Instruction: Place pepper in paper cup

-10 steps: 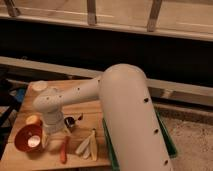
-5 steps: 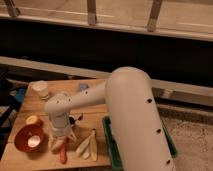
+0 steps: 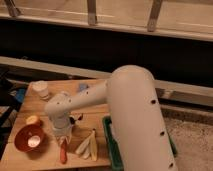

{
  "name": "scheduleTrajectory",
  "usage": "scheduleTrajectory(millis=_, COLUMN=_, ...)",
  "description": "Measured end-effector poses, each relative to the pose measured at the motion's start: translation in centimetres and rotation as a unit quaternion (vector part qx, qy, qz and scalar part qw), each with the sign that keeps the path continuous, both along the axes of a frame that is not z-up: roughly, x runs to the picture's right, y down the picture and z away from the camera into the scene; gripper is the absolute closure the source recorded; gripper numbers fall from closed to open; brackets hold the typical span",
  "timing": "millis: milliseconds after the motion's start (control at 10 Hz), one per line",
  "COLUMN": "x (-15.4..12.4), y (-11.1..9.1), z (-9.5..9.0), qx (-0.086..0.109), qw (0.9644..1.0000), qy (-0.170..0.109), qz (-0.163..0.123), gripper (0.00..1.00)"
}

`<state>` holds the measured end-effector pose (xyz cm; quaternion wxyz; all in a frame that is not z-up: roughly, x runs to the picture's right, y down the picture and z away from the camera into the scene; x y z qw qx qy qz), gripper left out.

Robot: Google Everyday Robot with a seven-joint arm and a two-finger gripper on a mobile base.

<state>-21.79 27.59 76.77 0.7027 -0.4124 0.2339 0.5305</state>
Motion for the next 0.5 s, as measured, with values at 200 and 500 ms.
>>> scheduleTrajectory(millis=200, x=0.3, y=-0.4, z=-0.1, qx=0.006, qw=1.0000, qy=0.002, qz=0.000, gripper=0.93)
scheduleTrajectory(millis=500, x=0.9, y=-1.2, z=-0.6, qx=0.015, qw=0.9999, qy=0.003, qz=0.002, gripper=1.00)
